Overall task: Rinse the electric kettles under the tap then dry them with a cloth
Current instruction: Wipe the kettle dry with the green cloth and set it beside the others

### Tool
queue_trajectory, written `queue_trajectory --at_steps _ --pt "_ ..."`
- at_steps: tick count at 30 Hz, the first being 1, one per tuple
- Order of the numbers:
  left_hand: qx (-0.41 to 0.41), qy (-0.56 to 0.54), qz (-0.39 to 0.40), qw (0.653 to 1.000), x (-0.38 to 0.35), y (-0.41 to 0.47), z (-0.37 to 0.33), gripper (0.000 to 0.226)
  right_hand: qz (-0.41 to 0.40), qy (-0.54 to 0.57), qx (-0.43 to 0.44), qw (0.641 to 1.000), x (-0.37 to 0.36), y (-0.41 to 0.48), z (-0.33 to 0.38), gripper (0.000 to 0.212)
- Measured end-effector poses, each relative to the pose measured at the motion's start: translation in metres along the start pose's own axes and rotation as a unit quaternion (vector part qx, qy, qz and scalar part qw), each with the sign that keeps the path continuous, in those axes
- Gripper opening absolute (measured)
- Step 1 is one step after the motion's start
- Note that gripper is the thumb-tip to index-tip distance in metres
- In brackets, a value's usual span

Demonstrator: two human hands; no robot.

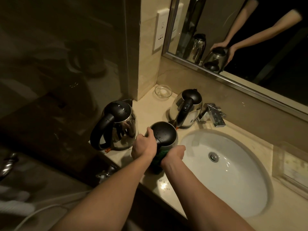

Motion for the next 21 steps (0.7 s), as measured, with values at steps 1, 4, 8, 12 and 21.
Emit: queue_trajectory --at_steps 1,4,8,12,21 --pt "-0.003 0.005 0.001 1.000 0.000 0.001 0.000 0.065 0.001 -0.001 -0.003 1.000 0.000 0.001 0.000 0.062" --pt "-0.008 0.012 0.005 1.000 0.001 0.001 -0.001 0.062 -0.009 -0.001 -0.001 1.000 -0.002 0.003 -0.002 0.060" --pt "-0.006 0.008 0.007 1.000 0.002 0.000 -0.002 0.061 -0.035 -0.001 -0.009 0.999 -0.004 0.010 -0.013 0.060" --pt "-0.014 0.013 0.010 1.000 0.003 0.001 0.000 0.061 -0.031 0.010 -0.024 0.999 -0.004 0.014 -0.019 0.057" --pt "-0.023 0.024 0.019 0.999 0.003 0.005 0.001 0.064 -0.020 0.004 -0.018 1.000 -0.004 0.005 -0.009 0.057"
Point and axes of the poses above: each hand's wrist, its own y-axis towards the middle knuckle, its own x-axis out of the back of the hand, z = x × y, the point moved 1 cm from there along y, towards the middle knuckle
